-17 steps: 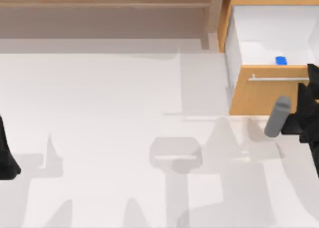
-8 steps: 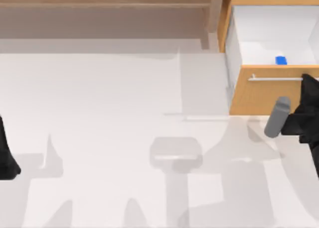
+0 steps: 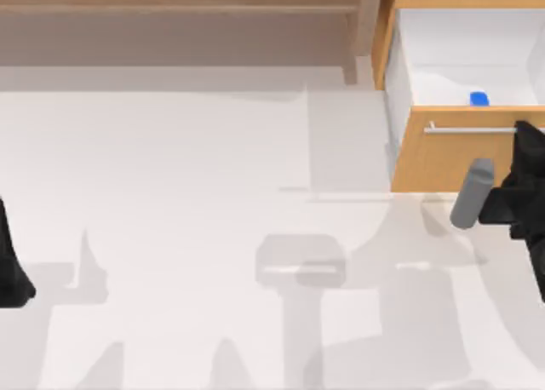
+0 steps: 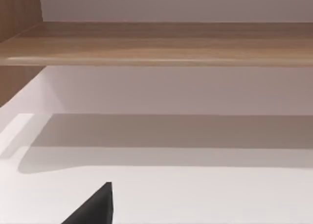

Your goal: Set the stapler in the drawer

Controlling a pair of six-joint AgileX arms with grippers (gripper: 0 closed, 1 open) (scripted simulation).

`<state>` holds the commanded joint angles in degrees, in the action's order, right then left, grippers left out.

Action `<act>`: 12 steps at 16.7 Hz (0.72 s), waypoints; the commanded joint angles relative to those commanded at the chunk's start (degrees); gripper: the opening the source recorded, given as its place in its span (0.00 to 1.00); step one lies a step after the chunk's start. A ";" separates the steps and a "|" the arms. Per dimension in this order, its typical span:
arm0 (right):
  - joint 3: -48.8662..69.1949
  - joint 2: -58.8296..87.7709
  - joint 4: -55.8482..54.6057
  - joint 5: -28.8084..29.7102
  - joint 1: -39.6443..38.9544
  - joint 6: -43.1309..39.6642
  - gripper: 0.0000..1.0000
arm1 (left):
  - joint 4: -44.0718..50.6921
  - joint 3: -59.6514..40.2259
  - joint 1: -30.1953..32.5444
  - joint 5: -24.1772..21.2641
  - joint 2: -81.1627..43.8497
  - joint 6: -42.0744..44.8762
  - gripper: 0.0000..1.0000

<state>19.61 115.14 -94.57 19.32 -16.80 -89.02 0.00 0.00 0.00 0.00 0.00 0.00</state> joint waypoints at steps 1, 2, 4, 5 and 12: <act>1.43 0.58 1.14 -0.31 0.55 -0.02 0.00 | 0.00 0.00 0.00 0.00 0.00 0.00 1.00; 3.13 1.22 2.43 -0.75 1.10 -0.02 0.00 | 0.00 0.00 0.00 0.00 0.00 0.00 1.00; 7.00 2.44 5.09 -1.87 2.11 -0.01 0.00 | 0.00 0.00 0.00 0.00 0.00 0.00 1.00; 8.90 2.92 6.26 -2.47 2.51 0.00 0.00 | 0.00 0.00 0.00 0.00 0.00 0.00 1.00; 12.16 3.54 8.29 -3.63 2.99 0.15 0.00 | 0.00 0.00 0.00 0.00 0.00 0.00 1.00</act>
<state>31.78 118.68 -86.28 15.69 -13.81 -88.87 0.00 0.00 0.00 0.00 0.00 0.00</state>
